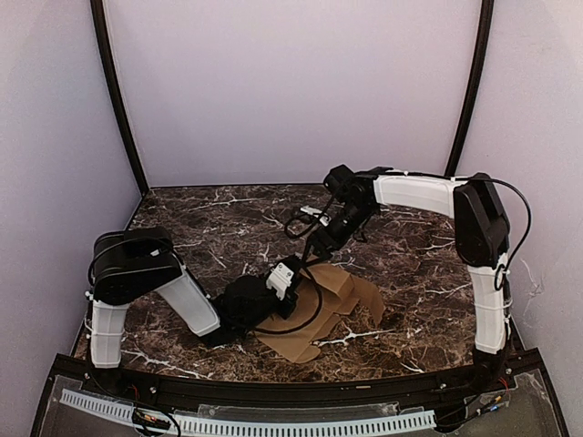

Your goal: Fold the paper box

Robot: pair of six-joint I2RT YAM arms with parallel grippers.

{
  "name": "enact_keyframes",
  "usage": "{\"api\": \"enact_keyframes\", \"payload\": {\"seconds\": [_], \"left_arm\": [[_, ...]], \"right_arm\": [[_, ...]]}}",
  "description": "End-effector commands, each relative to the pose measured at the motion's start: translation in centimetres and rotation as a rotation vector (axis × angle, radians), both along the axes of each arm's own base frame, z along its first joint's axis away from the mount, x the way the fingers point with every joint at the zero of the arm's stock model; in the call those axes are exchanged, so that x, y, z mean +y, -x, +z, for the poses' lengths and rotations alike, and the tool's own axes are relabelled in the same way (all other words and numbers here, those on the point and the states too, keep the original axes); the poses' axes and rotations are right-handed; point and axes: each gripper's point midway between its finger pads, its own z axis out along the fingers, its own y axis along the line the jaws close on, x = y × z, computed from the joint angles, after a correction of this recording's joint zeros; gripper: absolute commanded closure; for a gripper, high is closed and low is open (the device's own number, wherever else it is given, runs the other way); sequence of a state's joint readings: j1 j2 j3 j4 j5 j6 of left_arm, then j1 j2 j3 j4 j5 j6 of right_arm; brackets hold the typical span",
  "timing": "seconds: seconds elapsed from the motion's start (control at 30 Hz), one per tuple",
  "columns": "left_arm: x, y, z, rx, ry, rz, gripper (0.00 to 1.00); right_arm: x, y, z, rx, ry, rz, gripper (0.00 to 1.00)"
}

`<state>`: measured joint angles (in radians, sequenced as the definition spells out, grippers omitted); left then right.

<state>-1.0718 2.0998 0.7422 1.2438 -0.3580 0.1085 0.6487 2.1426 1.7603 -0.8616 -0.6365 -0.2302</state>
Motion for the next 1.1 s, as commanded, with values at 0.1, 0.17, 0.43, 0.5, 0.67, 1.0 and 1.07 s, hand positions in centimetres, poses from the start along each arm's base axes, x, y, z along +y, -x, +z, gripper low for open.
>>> {"api": "enact_keyframes", "payload": {"seconds": [0.1,0.17,0.43,0.5,0.67,1.0,1.07], "left_arm": [[0.6,0.6,-1.8,-0.036,-0.065,-0.023,0.94],[0.5,0.7,-1.7,-0.042,-0.065,-0.03,0.95],[0.9,0.6,-0.8,-0.053,-0.058,-0.012,0.87],[1.0,0.6,-0.4,-0.055,-0.053,-0.013,0.81],[1.0,1.0,1.2,-0.057,-0.032,-0.033,0.71],[2.3,2.5,4.3,-0.026,-0.064,-0.072,0.55],[2.5,2.6,5.1,-0.023,-0.061,-0.068,0.55]], "right_arm": [[-0.2,0.1,-1.0,-0.062,0.07,0.011,0.19],[0.0,0.0,-0.5,-0.064,0.058,0.013,0.18],[-2.0,-1.9,6.2,-0.102,-0.082,-0.007,0.11],[-3.2,-2.2,7.4,-0.112,-0.107,-0.026,0.11],[-7.0,-2.6,8.7,-0.145,-0.121,-0.084,0.1],[-14.9,-0.8,4.8,-0.183,-0.043,-0.203,0.11],[-15.7,-0.3,3.9,-0.194,-0.02,-0.215,0.12]]}}
